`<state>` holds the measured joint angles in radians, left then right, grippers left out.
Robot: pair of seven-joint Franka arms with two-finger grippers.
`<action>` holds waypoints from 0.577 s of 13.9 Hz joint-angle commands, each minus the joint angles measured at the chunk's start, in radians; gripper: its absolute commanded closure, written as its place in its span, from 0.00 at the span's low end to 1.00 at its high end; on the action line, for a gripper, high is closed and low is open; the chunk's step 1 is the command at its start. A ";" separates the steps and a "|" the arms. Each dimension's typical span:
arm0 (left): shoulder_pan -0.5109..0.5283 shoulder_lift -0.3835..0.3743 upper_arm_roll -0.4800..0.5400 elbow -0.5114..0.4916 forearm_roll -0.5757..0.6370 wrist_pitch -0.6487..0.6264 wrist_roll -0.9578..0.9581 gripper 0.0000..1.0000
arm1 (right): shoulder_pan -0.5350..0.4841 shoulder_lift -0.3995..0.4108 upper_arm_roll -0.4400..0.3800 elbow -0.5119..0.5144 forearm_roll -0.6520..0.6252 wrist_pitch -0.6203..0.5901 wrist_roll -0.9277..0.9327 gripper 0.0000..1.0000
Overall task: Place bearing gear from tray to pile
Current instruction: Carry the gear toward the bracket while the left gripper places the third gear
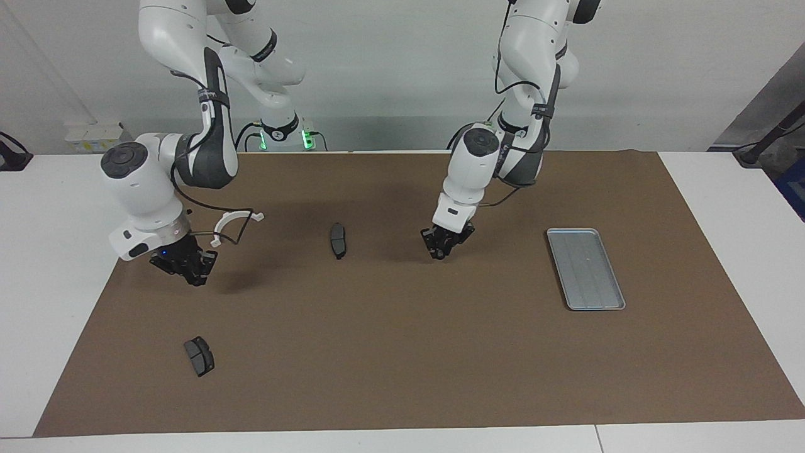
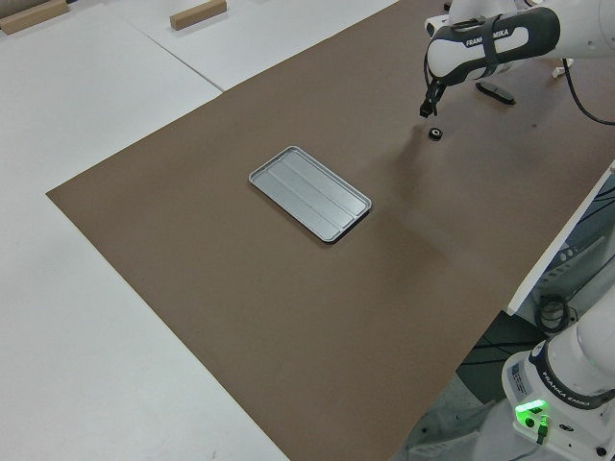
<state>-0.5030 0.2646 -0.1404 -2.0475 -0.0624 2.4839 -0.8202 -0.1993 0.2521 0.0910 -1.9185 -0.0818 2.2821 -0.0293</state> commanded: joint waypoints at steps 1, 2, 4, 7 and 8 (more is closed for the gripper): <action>-0.090 -0.016 0.018 -0.036 -0.004 0.018 -0.051 0.83 | -0.032 -0.005 0.013 -0.016 0.024 0.013 -0.046 1.00; -0.101 -0.013 0.018 -0.043 -0.004 0.036 -0.053 0.80 | -0.035 0.007 0.015 -0.016 0.024 0.016 -0.069 1.00; -0.118 -0.008 0.016 -0.046 -0.004 0.075 -0.053 0.58 | -0.020 0.032 0.015 -0.013 0.025 0.057 -0.070 1.00; -0.134 -0.007 0.016 -0.048 -0.004 0.087 -0.053 0.00 | 0.001 0.068 0.015 -0.010 0.024 0.074 -0.073 1.00; -0.129 -0.008 0.019 -0.039 -0.004 0.072 -0.053 0.00 | 0.001 0.078 0.015 -0.013 0.025 0.080 -0.073 1.00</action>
<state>-0.6203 0.2649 -0.1395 -2.0792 -0.0624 2.5481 -0.8681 -0.1909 0.3109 0.0995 -1.9260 -0.0811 2.3346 -0.0684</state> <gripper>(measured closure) 0.396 0.762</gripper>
